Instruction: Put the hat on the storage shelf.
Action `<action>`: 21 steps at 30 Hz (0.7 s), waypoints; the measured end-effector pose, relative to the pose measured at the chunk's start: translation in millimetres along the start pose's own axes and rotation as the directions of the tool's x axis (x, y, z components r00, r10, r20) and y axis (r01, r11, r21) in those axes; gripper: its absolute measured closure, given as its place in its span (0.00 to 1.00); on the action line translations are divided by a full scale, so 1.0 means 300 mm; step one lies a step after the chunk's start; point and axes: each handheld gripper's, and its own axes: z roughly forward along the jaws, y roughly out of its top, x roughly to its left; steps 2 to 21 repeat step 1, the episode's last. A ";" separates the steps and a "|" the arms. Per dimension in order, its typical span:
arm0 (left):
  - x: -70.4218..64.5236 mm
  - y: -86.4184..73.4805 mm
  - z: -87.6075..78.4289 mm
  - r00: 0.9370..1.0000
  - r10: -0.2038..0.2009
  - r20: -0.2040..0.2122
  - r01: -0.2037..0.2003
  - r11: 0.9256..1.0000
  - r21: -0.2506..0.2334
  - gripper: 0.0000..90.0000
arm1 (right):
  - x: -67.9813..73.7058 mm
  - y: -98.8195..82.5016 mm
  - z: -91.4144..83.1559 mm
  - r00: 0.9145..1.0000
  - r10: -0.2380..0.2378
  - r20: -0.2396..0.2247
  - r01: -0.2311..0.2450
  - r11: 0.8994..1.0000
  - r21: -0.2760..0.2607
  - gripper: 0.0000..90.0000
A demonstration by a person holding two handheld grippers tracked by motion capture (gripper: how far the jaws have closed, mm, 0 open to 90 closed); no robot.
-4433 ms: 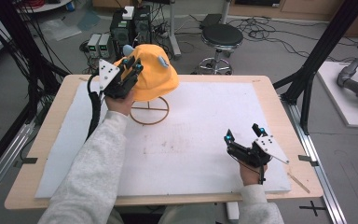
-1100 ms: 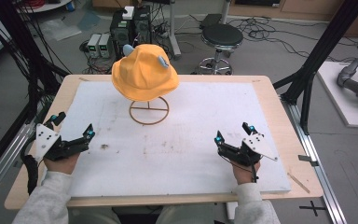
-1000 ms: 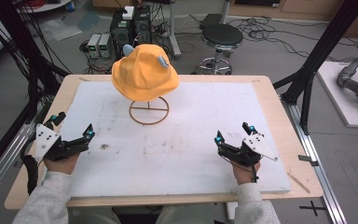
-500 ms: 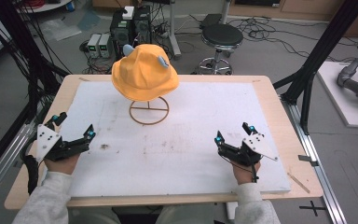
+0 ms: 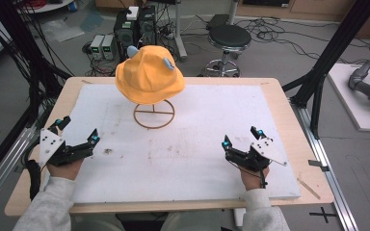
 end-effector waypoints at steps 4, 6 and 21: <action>0.000 0.000 0.000 1.000 -0.002 0.000 0.002 1.000 -0.002 0.07 | 0.000 0.000 0.000 1.000 0.000 -0.001 0.000 1.000 0.001 0.05; 0.000 0.000 0.000 1.000 -0.002 0.000 0.002 1.000 -0.002 0.07 | 0.000 0.000 0.000 1.000 0.000 -0.001 0.000 1.000 0.001 0.05; 0.000 0.000 0.000 1.000 -0.002 0.000 0.002 1.000 -0.002 0.07 | 0.000 0.000 0.000 1.000 0.000 -0.001 0.000 1.000 0.001 0.05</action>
